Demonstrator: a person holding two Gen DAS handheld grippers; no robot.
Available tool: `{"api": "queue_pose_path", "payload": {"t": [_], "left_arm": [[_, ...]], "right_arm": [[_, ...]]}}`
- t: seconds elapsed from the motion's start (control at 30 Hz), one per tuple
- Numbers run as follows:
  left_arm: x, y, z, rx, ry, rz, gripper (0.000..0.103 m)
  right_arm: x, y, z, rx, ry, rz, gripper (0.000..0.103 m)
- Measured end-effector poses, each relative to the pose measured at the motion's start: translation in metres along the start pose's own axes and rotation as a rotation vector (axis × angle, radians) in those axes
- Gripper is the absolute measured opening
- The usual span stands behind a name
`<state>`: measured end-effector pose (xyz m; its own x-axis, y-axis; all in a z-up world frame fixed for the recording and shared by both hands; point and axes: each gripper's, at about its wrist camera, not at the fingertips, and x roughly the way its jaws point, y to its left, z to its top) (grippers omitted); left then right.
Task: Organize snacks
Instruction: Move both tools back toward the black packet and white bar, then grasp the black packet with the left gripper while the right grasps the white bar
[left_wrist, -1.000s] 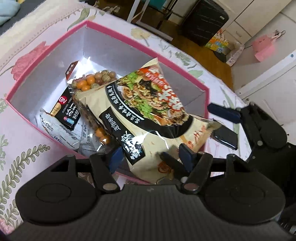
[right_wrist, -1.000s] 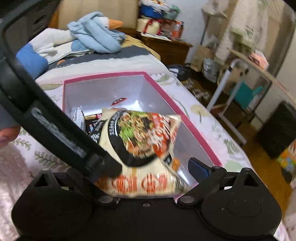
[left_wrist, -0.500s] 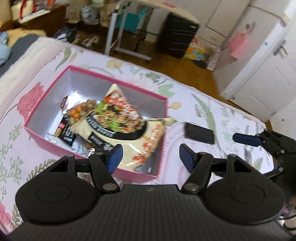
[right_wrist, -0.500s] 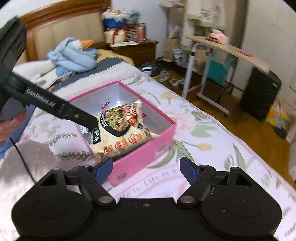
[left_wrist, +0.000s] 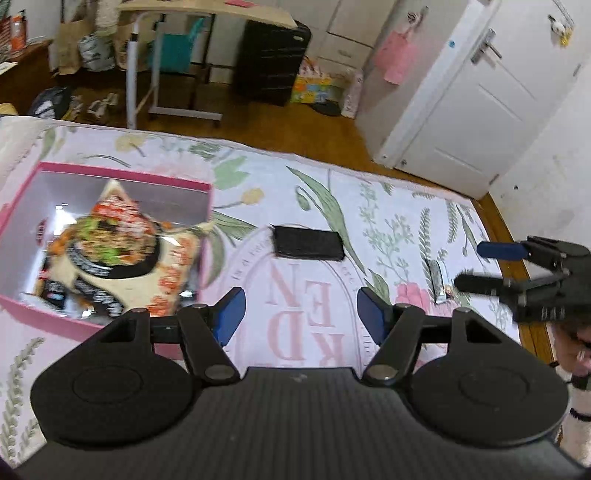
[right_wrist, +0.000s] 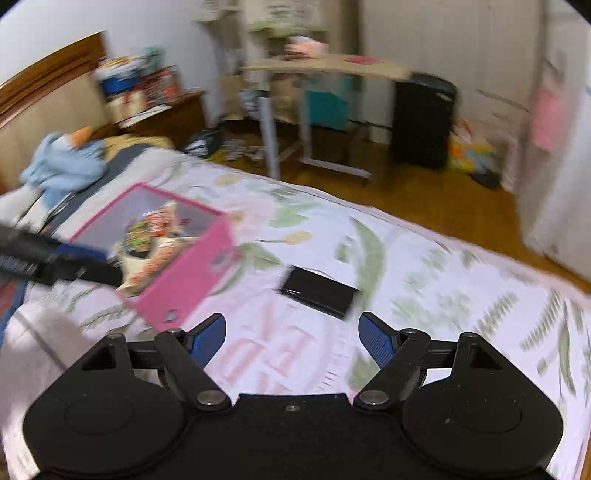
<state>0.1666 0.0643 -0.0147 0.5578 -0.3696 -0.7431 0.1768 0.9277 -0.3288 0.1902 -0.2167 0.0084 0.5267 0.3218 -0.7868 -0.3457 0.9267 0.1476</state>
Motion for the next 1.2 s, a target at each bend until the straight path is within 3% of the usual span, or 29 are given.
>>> {"api": "queue_pose_path", "payload": {"t": [0.1, 0.3, 0.47, 0.6, 0.73, 0.83, 0.9, 0.93, 1.0, 1.1, 1.2], "left_arm": [[0.025, -0.013, 0.000, 0.025, 0.021, -0.009, 0.066], [0.076, -0.036, 0.011, 0.106, 0.062, -0.008, 0.066], [0.125, -0.047, 0.025, 0.211, 0.081, 0.004, 0.066], [0.174, -0.053, 0.035, 0.297, 0.107, 0.017, 0.066], [0.228, -0.052, 0.041, 0.341, 0.177, -0.032, 0.066], [0.259, -0.050, 0.046, 0.370, 0.189, -0.042, 0.066], [0.272, -0.053, 0.046, 0.415, 0.173, -0.017, 0.066], [0.278, -0.055, 0.045, 0.453, 0.161, -0.002, 0.066], [0.285, -0.056, 0.045, 0.496, 0.152, 0.007, 0.066], [0.297, -0.053, 0.048, 0.505, 0.215, -0.045, 0.067], [0.300, -0.052, 0.045, 0.548, 0.200, -0.042, 0.068]], "right_arm": [[0.019, -0.045, -0.009, 0.135, 0.057, -0.027, 0.082], [0.056, -0.106, -0.034, 0.286, 0.089, -0.101, 0.080], [0.090, -0.147, -0.048, 0.358, 0.126, -0.201, 0.068], [0.113, -0.173, -0.064, 0.384, 0.152, -0.290, 0.068], [0.139, -0.183, -0.076, 0.408, 0.239, -0.303, 0.065], [0.150, -0.181, -0.075, 0.399, 0.254, -0.308, 0.055], [0.152, -0.180, -0.071, 0.387, 0.239, -0.322, 0.037], [0.153, -0.179, -0.069, 0.385, 0.230, -0.327, 0.034], [0.154, -0.178, -0.067, 0.388, 0.214, -0.311, 0.032], [0.154, -0.175, -0.062, 0.381, 0.192, -0.298, 0.030], [0.151, -0.170, -0.056, 0.369, 0.155, -0.267, 0.030]]}}
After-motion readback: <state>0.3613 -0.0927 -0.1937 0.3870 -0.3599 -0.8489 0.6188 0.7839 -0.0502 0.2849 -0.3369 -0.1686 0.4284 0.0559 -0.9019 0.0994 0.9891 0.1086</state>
